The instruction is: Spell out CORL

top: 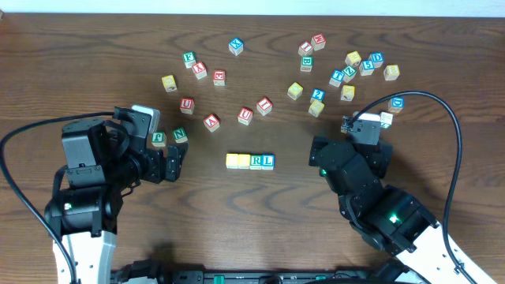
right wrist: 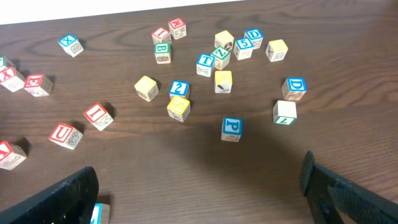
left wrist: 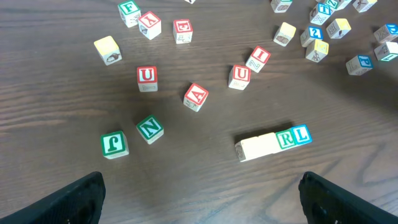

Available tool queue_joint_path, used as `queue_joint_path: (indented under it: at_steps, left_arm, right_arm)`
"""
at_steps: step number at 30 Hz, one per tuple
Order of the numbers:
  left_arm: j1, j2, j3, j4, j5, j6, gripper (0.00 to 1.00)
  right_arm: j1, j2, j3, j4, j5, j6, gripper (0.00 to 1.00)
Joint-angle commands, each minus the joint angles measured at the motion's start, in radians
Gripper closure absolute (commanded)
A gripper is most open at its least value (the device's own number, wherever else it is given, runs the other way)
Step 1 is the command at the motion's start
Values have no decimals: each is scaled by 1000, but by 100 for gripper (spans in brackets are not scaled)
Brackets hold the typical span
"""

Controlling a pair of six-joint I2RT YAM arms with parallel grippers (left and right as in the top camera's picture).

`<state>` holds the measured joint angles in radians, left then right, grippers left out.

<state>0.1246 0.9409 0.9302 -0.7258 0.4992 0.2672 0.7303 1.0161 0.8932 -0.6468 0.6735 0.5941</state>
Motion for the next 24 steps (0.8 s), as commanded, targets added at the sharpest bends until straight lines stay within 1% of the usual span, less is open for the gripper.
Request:
queue_joint_path:
  at_steps: [1, 20, 24]
  left_arm:
    - [3, -1, 24, 0, 13, 16, 2]
    - [3, -1, 24, 0, 13, 16, 2]
    - [-19, -10, 24, 0, 12, 16, 2]
  right_arm:
    - [-7, 1, 8, -1, 19, -8, 1]
    - [-7, 1, 8, -1, 19, -8, 1]
    - [-7, 1, 8, -1, 19, -8, 1]
